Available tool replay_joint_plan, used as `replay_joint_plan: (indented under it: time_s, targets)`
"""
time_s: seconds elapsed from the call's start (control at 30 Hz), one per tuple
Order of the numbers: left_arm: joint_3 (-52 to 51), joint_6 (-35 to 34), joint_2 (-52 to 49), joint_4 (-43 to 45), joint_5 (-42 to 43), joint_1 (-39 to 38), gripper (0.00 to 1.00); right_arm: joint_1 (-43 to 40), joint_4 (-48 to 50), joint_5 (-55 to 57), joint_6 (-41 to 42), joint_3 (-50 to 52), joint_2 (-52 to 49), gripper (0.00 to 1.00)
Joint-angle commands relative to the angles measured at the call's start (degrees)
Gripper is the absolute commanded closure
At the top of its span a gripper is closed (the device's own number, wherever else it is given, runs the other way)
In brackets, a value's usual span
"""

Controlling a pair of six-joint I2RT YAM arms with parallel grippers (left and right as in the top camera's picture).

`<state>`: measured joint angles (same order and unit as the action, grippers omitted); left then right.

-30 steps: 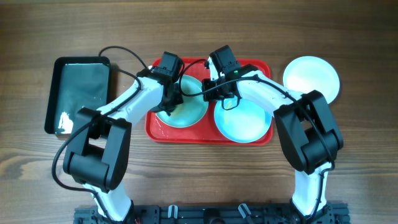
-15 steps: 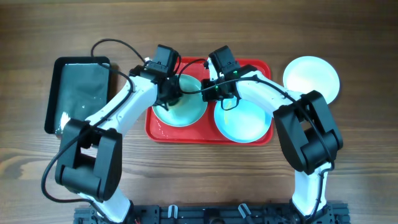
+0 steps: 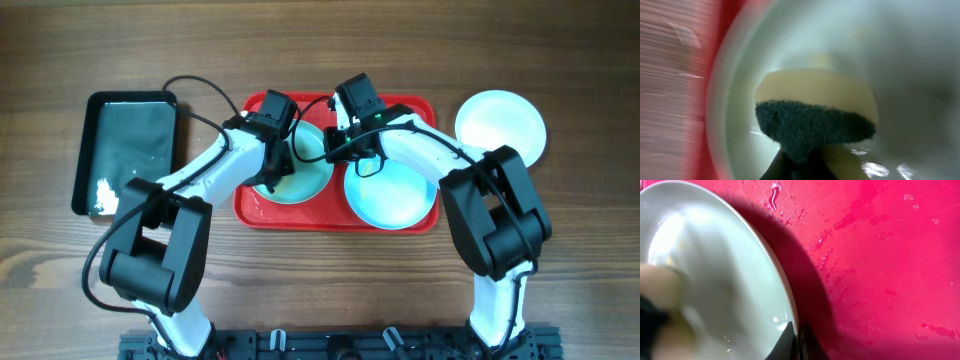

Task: Clean dirty plates on tray and stack at the side
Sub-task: 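Scrub the light-blue plate with the sponge in the left gripper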

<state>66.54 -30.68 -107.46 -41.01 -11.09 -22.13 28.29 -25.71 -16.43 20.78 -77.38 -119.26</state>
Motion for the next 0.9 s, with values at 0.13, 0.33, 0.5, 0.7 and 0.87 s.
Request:
replay_joint_plan:
  time_s: [0.13,0.33,0.5,0.7,0.87]
  targets:
    - [0.13,-0.24,1.11,-1.64,-23.65,0.81,0.96,-0.39,-0.07,1.68,0.22,0.17,1.09,0.96]
    - [0.04,-0.2,3.17,9.75,11.39,0.92,0.96,-0.39,-0.07,1.66,-1.68,0.15,1.09,0.96]
    - [-1.09,-0.22,1.62,14.97,20.5,0.59,0.96,-0.39,-0.09,1.66,-1.42,0.17,1.09,0.96]
    - [-1.11,-0.17,-2.95,14.71,14.99,0.7,0.96,-0.39,-0.11,1.64,-1.22,0.15,1.09,0.96]
    - [-1.14,0.48,-3.34,13.77,-7.26,0.94,0.96,-0.39,-0.31,1.66,-1.27,0.15,1.09,0.96]
